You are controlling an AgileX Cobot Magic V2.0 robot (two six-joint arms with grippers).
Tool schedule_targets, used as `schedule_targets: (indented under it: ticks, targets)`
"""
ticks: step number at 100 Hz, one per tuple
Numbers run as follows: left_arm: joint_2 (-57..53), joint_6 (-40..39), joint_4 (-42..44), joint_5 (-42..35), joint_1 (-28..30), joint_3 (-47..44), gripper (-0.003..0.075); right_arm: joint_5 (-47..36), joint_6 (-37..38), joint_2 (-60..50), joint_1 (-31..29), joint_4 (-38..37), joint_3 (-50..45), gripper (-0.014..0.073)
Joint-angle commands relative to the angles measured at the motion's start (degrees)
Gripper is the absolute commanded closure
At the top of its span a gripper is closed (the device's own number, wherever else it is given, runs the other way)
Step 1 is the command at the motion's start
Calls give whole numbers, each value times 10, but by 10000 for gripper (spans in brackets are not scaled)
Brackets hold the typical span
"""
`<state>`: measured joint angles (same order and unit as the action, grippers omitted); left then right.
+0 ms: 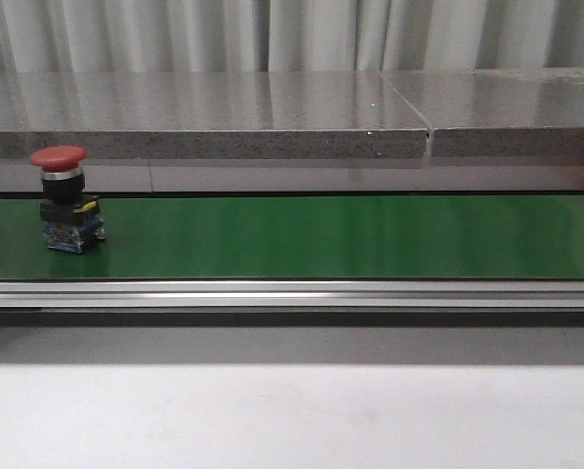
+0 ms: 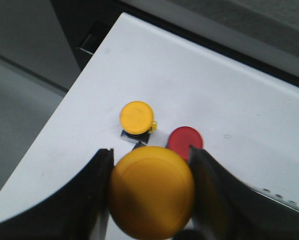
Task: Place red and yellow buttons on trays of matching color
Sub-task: 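Move the left gripper onto a yellow push button and grasp it, then carry the yellow button onto the belt and open the left gripper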
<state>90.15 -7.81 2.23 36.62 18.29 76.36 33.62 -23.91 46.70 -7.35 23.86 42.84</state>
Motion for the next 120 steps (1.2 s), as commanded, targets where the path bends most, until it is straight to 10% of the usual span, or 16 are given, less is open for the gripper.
schedule_targets:
  ticks: [1,120]
  targets:
    - [-57,-1,-4,-15,-20,11,712,-32,-8,-6,1,9,14,661]
    - [-73,-1,-7,-42,-128,-117,712,-32,-8,-6,1,9,14,661]
